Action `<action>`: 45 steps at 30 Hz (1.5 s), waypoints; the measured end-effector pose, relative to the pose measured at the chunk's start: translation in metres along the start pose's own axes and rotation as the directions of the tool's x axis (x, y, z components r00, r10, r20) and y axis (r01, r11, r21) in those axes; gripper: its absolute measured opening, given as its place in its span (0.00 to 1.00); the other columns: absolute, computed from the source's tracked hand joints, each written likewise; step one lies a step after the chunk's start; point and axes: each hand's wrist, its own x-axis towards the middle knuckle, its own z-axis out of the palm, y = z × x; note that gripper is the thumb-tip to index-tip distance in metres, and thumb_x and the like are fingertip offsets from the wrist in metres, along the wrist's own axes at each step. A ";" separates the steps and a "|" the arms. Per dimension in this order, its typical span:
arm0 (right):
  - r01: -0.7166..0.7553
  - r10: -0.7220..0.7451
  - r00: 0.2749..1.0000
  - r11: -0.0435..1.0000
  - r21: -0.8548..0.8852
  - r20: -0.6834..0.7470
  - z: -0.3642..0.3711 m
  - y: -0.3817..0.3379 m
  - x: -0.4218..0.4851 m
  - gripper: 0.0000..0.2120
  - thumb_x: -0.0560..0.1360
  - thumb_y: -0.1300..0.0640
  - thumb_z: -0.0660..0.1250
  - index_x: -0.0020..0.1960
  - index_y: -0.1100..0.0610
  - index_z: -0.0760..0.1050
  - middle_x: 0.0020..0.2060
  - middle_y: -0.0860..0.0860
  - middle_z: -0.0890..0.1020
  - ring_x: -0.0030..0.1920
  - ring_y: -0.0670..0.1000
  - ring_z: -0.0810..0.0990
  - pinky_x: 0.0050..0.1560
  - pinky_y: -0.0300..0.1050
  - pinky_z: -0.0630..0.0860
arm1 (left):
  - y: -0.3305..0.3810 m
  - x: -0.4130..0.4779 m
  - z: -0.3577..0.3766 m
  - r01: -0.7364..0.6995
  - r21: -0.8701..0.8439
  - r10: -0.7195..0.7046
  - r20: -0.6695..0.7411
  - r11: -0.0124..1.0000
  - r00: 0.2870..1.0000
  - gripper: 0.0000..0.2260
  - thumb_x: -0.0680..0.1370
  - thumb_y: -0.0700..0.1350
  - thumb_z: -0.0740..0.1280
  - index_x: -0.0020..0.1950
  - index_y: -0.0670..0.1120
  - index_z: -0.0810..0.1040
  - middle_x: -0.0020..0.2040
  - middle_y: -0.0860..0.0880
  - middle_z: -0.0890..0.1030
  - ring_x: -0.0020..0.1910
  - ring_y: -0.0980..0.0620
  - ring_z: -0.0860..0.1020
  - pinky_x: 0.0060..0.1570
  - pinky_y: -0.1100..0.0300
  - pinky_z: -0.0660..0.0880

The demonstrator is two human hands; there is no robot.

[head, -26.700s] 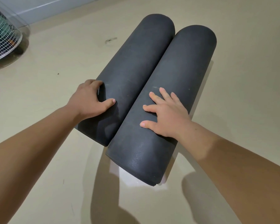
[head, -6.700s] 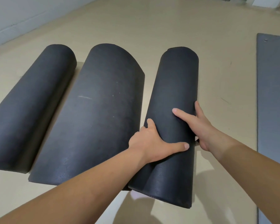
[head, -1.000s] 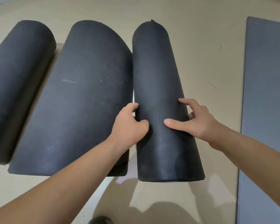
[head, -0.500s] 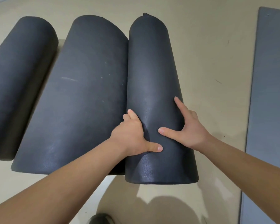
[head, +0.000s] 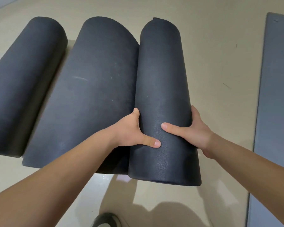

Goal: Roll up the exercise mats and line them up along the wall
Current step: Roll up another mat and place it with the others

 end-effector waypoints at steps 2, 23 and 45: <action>-0.002 0.002 1.000 0.999 -0.041 -0.018 0.007 -0.001 0.002 0.58 0.55 0.31 0.86 0.76 0.36 0.59 0.68 0.36 0.76 0.64 0.45 0.80 0.66 0.52 0.78 | -0.005 -0.001 -0.006 0.001 -0.053 0.001 0.034 0.999 0.999 0.53 0.60 0.54 0.89 0.78 0.52 0.63 0.67 0.63 0.78 0.65 0.61 0.79 0.67 0.57 0.77; -0.069 0.025 0.994 0.890 -0.452 -0.102 0.012 0.035 0.008 0.63 0.59 0.19 0.67 0.80 0.32 0.32 0.79 0.58 0.63 0.76 0.61 0.69 0.76 0.62 0.68 | 0.041 -0.010 0.044 0.209 0.678 -0.056 -0.241 0.705 0.969 0.76 0.56 0.80 0.74 0.84 0.41 0.36 0.77 0.39 0.64 0.73 0.42 0.68 0.56 0.51 0.74; -0.053 0.024 0.991 0.973 -0.225 -0.131 -0.022 -0.008 -0.027 0.36 0.77 0.35 0.72 0.77 0.54 0.72 0.66 0.51 0.78 0.62 0.52 0.78 0.61 0.46 0.74 | 0.068 -0.040 -0.004 -0.007 0.503 0.170 -0.280 0.864 0.945 0.33 0.76 0.63 0.73 0.73 0.45 0.71 0.68 0.48 0.75 0.66 0.47 0.76 0.62 0.52 0.75</action>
